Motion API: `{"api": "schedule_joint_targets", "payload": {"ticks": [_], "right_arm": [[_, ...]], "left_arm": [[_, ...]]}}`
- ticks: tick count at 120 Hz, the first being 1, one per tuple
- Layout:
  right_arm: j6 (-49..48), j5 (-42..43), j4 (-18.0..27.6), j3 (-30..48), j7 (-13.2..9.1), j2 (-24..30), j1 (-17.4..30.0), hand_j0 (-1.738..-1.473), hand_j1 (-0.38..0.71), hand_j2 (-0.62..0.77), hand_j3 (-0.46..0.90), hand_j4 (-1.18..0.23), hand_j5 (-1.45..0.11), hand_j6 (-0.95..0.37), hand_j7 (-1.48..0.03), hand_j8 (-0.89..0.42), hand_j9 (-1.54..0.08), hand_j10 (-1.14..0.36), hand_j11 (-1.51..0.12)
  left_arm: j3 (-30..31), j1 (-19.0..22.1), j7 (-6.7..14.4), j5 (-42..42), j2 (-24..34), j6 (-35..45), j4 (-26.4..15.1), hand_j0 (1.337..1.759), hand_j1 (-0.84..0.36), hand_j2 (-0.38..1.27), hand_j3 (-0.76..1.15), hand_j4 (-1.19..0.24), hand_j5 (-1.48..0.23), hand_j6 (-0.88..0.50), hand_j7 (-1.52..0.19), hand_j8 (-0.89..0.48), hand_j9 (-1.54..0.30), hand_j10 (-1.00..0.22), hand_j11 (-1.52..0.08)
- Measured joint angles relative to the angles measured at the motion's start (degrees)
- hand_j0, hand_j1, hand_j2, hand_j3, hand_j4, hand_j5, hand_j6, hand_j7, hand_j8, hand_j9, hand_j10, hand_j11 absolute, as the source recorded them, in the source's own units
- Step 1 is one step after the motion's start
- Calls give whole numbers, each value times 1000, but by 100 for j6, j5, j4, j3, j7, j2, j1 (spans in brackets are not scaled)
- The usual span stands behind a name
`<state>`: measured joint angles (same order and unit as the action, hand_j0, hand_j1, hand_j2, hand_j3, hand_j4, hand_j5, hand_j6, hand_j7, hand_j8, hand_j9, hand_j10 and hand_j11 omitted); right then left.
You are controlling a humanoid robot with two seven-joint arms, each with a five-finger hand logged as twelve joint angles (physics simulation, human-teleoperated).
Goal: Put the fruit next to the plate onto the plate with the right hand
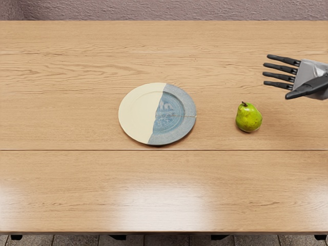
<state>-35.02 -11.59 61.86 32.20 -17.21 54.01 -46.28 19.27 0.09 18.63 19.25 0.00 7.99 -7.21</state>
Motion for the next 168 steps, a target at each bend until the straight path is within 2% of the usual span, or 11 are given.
{"api": "schedule_joint_targets", "payload": {"ticks": [33, 52, 68, 75, 84, 89, 101, 113, 130, 153, 168], "right_arm": [[0, 110, 102, -20, 2, -14, -124, -1658, -330, -2, 0, -13, -21, -12, -21, -13, -21, -13, -21], [0, 1923, 290, -20, -7, -230, -592, -1658, -326, -3, 0, -17, -25, -16, -26, -17, -25, -18, -25], [630, 3632, 1126, -41, -34, -318, -725, -1658, -324, -3, 0, -21, -28, -21, -28, -21, -28, -21, -28], [1244, 4244, 1524, -83, -253, -324, -740, -1658, -323, -3, 0, -23, -29, -23, -29, -23, -29, -23, -29], [2253, 4851, 1862, -206, -939, -445, -758, -1658, -322, -3, 0, -24, -30, -25, -30, -25, -30, -24, -30], [2711, 5184, 1967, -255, -1216, -564, -769, -1658, -322, -3, 0, -25, -31, -26, -31, -26, -31, -25, -31], [3424, 5851, 2081, -358, -1564, -854, -769, -1658, -321, -4, 0, -27, -32, -28, -32, -27, -32, -27, -32], [3714, 6282, 1985, -482, -1697, -1231, -799, -1658, -319, -4, 0, -29, -35, -31, -34, -30, -35, -29, -34], [3890, 7178, 1790, -633, -1758, -1711, -970, -1658, -318, -4, 0, -30, -36, -32, -35, -31, -36, -30, -35], [4176, 7497, 1620, -777, -1776, -1855, -856, -1658, -317, -4, 0, -31, -36, -32, -36, -31, -36, -30, -36], [4413, 7634, 1515, -1156, -1778, -1878, -730, -1658, -316, -4, 0, -32, -38, -34, -38, -33, -38, -32, -38]], "left_arm": [[1, 0, 0, 0, 0, -2, 0, 1658, 339, 2, 0, -9, -11, -9, -11, -9, -11, -9, -11], [2, 0, 0, 0, 0, -1, 0, 1658, 339, 2, 0, -9, -11, -9, -11, -9, -11, -9, -11], [3, 0, 0, 0, 0, 0, 0, 1658, 339, 2, 0, -9, -11, -9, -11, -9, -11, -9, -11], [3, 0, 0, 0, 0, 0, 0, 1658, 339, 2, 0, -9, -11, -9, -11, -9, -11, -9, -11], [4, 0, 0, 0, 0, 0, 0, 1658, 339, 2, 0, -9, -11, -9, -11, -9, -11, -9, -11], [3, 0, 0, 0, 0, 0, 0, 1658, 339, 2, 0, -9, -11, -9, -11, -9, -11, -9, -11], [3, 0, 0, 0, 0, -1, 0, 1658, 339, 2, 0, -9, -11, -9, -11, -9, -11, -9, -11], [3, 0, 0, 0, 0, -1, 0, 1658, 339, 2, 0, -9, -11, -9, -11, -9, -11, -9, -11], [3, 0, 0, 0, 0, 0, 0, 1658, 339, 2, 0, -9, -11, -9, -11, -9, -11, -9, -11], [2, 0, 1, 0, 0, -1, 0, 1658, 339, 2, 0, -9, -11, -9, -11, -9, -11, -9, -11], [3, 0, 0, 0, 0, 0, 0, 1658, 339, 2, 0, -9, -11, -9, -11, -9, -11, -9, -11]]}}
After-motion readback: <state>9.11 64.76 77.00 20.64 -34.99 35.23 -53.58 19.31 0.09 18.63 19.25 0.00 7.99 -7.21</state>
